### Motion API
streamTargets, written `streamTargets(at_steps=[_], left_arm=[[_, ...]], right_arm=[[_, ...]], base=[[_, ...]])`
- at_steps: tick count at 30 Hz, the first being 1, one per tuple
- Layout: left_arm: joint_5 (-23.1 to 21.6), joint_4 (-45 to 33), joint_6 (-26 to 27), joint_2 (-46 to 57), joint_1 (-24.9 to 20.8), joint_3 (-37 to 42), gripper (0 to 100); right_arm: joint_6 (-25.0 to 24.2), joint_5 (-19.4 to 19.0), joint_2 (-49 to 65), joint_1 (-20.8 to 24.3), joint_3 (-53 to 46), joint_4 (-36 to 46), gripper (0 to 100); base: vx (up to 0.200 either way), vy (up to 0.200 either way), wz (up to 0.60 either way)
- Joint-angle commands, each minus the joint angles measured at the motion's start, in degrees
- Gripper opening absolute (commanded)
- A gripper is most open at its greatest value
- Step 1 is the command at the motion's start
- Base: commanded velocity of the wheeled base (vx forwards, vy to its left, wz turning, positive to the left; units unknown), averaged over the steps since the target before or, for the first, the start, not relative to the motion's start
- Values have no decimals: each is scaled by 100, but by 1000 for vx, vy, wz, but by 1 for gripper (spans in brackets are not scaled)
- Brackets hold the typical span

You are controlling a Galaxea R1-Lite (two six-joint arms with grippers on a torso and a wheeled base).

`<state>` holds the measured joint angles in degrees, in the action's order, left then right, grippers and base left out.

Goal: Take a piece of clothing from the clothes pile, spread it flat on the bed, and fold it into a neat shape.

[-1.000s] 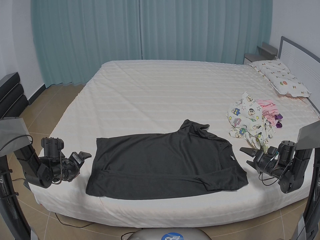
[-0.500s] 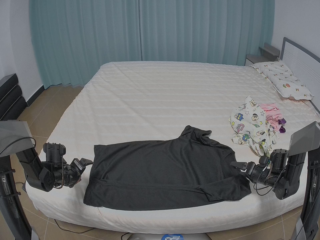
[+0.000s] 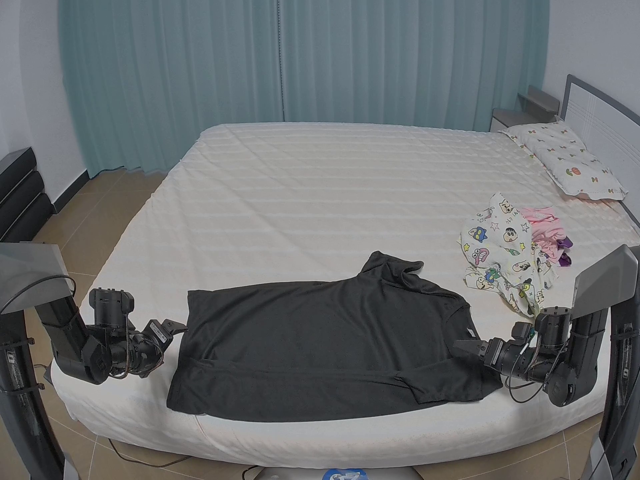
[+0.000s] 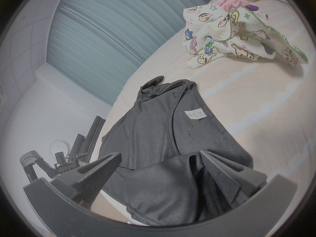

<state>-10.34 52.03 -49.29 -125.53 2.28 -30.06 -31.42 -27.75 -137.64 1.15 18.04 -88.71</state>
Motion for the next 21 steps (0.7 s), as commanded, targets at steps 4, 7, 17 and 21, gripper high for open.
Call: streamTargets(at_steps=[4,7,17,21], left_arm=[[-3,0,-2,-24,1,-8,100],[-3,0,-2,-24,1,-17,100],[-3,-9,-20,-24,1,-26,100],[-3,-9,-20,-24,1,-26,100]], right_arm=[[13,24,440,-9,-328,-6,100],[92,15,467,0,-459,56,100],[443,24,53,158,-424,56,100],[443,24,27,202,-380,56,100]], base=[[0,0,0],[0,0,0],[0,0,0],[0,0,0]])
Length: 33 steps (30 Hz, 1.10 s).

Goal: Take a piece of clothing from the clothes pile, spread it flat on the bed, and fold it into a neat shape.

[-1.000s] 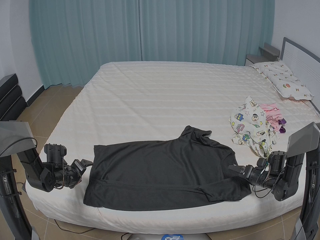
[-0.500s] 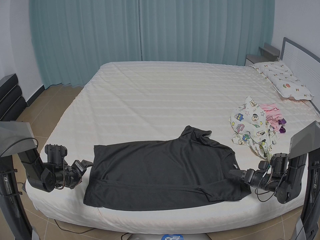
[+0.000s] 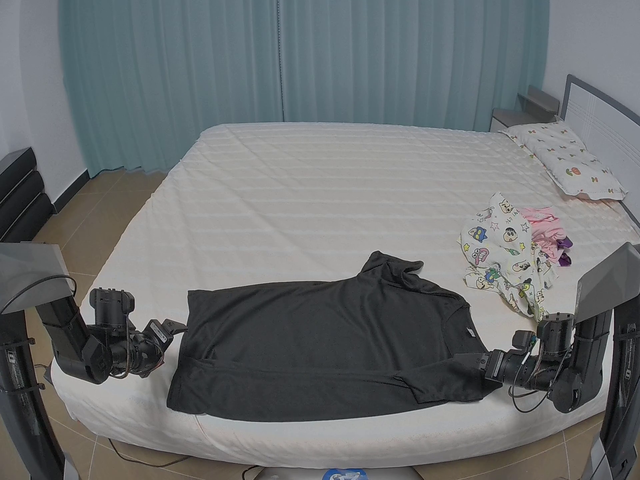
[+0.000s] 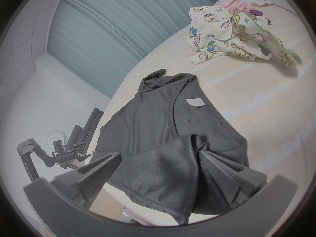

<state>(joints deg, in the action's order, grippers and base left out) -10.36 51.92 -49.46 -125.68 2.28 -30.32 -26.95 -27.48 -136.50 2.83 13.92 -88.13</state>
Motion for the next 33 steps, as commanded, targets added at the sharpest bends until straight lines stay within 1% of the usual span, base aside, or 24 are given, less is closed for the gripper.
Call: streamTargets(at_steps=[1,6,7,21,33], left_arm=[[-1,2,-3,-9,1,0,100],[-1,2,-3,-9,1,0,100],[-1,2,-3,-9,1,0,100],[-1,2,-3,-9,1,8,100],[-1,2,-3,-9,1,8,100]], right_arm=[[-3,-3,-96,34,40,-3,100],[-3,6,-202,34,181,-3,100],[-3,6,-211,16,207,-3,0],[6,50,-184,-89,243,-3,0],[6,41,-219,-318,287,-3,0]], base=[[0,0,0],[0,0,0],[0,0,0],[0,0,0],[0,0,0]])
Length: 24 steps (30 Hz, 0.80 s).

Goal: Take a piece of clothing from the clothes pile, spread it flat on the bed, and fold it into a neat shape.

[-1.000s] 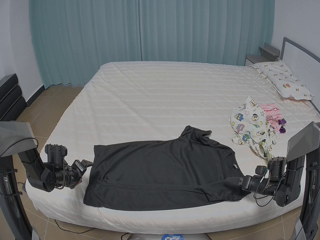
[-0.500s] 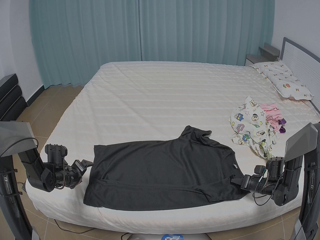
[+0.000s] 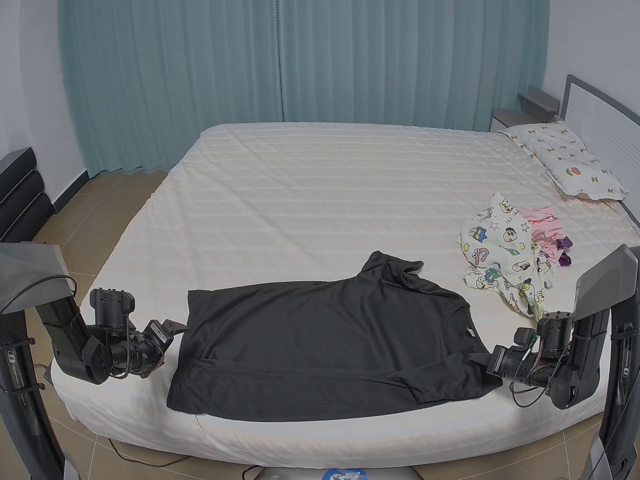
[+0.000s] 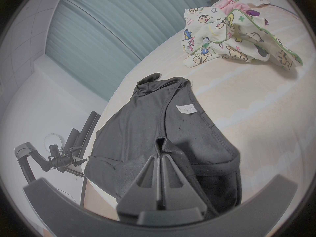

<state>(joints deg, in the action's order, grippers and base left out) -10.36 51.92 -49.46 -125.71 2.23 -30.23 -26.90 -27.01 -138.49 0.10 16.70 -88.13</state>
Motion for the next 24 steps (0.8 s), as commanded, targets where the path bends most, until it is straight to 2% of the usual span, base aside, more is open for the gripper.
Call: streamTargets(at_steps=[1,12,13,24], left_arm=[[-1,11,-3,-6,5,0,100],[-1,2,-11,-6,5,-9,100],[-1,2,-11,-6,5,-9,100],[-1,11,41,38,-3,176,100]], right_arm=[[1,-6,-21,-54,9,-3,0],[1,-6,-65,-124,79,6,0],[10,-6,-82,-124,79,6,100],[-8,-6,-56,-159,44,-73,100]], base=[[0,0,0],[0,0,0],[0,0,0],[0,0,0]])
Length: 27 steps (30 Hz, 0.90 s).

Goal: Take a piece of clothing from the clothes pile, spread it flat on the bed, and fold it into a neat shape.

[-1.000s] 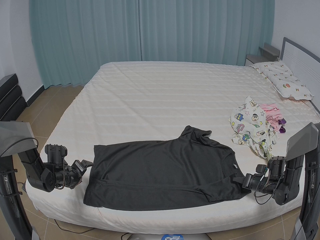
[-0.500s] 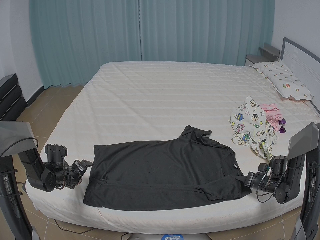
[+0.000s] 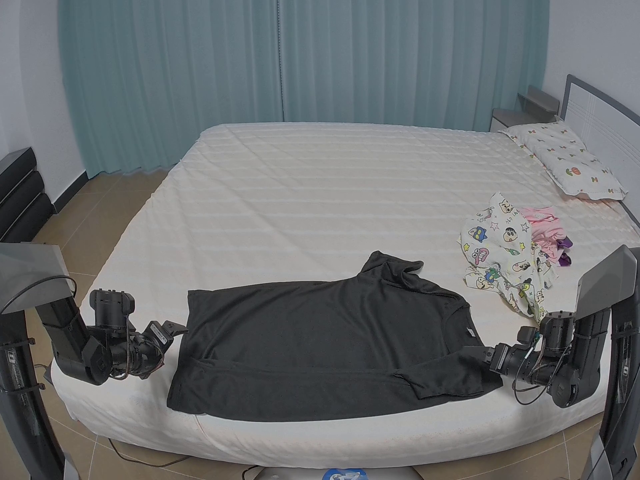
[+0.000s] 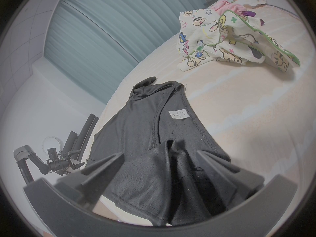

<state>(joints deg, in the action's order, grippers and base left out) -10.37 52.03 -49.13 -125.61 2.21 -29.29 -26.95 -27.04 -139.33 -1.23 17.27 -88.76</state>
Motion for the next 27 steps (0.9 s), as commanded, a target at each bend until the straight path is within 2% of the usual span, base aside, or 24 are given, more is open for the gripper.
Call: streamTargets(at_steps=[1,4,8,10,13,23,24,27], left_arm=[[-52,88,35,54,-19,275,100],[-246,396,176,81,-10,521,100],[-703,993,1046,63,8,1154,100],[-764,1169,1520,-7,-10,1321,100],[-738,1283,1951,-306,-45,1312,100],[-685,1336,2311,-411,-62,1374,100],[-685,1319,2355,-403,-62,1400,0],[-501,1301,2513,-411,-62,1479,0]], right_arm=[[-3,-3,37,-97,-31,-10,100],[-3,-3,37,-132,-40,-10,100],[-3,-3,37,-132,-40,-10,100],[-3,-12,37,-132,-40,-10,100],[-3,-12,37,-114,-40,-1,100],[-3,-12,55,-105,-57,-19,100],[-3,-12,55,-105,-57,-19,100],[-3,-12,55,-114,-66,-19,100]], base=[[0,0,0],[0,0,0],[0,0,0],[0,0,0],[0,0,0],[0,0,0],[0,0,0],[0,0,0]])
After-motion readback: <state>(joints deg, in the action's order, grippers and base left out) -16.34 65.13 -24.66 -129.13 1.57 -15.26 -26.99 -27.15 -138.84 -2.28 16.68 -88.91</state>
